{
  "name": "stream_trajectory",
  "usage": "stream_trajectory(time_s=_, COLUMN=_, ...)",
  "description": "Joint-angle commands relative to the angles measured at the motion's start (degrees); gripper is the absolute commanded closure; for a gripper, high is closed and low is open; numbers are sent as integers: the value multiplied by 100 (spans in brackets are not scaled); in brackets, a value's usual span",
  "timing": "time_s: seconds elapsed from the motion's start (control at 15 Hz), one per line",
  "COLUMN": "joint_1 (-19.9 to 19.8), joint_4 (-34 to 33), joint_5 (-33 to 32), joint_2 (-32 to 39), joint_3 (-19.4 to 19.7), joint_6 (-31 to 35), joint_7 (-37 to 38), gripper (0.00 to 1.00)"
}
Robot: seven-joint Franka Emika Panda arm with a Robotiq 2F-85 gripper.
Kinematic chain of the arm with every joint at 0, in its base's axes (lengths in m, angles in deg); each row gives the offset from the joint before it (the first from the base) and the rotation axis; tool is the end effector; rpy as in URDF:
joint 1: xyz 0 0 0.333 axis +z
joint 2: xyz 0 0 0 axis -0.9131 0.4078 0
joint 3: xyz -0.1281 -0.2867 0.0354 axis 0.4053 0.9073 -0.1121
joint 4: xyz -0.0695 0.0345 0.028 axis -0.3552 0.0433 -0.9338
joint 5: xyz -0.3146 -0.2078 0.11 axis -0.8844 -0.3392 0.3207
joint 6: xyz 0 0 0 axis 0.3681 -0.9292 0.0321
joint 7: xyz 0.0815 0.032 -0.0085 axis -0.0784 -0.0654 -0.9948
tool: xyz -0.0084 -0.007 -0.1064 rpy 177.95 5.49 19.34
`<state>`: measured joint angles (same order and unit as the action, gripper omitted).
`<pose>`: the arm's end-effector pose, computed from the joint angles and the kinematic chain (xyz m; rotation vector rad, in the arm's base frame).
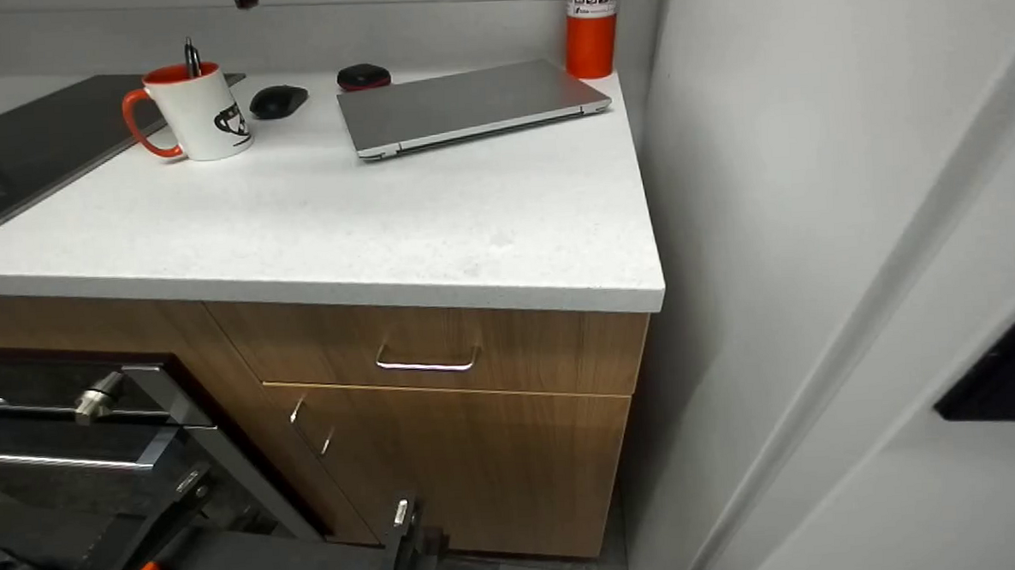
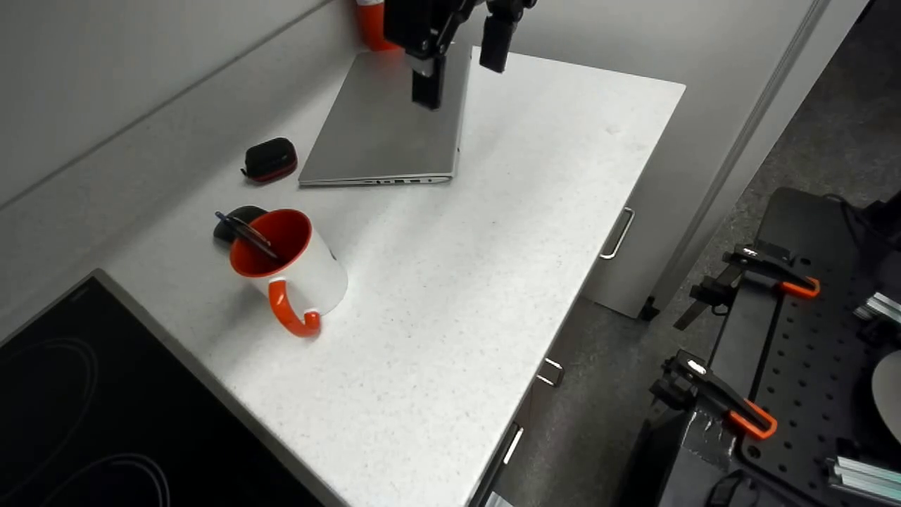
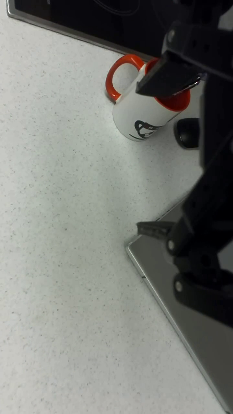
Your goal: Pick up the black pen from the white mug cup and place it on the table.
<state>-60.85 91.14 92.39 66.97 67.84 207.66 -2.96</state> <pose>0.4651 0.0655 0.4512 -2.9318 0.0018 -0.2631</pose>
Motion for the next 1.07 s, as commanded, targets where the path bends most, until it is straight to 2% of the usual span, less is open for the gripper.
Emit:
stream_trajectory(time_s=0.0, joint_1=108, joint_4=-135, joint_5=111, joint_2=307, joint_3=-63, joint_6=240, joint_7=-109, gripper=0)
stream_trajectory(time_s=0.47, joint_1=502, joint_4=-679, joint_5=245, joint_2=1501, joint_3=-486, joint_6=1832, joint_7=-128, gripper=0)
stream_trajectory(time_s=0.6, joint_1=531, joint_4=-956, joint_5=17, joint_2=1897, joint_3=-633, joint_6=2245, joint_7=29, gripper=0)
stream_trajectory(time_s=0.73, joint_1=558, joint_4=-1295, joint_5=177, joint_2=2184, joint_3=-738, joint_6=2166, joint_7=-108, gripper=0)
stream_trajectory(time_s=0.8, joint_1=491, joint_4=-846, joint_5=1, joint_2=1811, joint_3=-719, joint_6=2149, joint_7=25, gripper=0)
stream_trajectory(time_s=1.0, joint_1=493, joint_4=-1150, joint_5=5, joint_2=2109, joint_3=-795, joint_6=2154, joint_7=18, gripper=0)
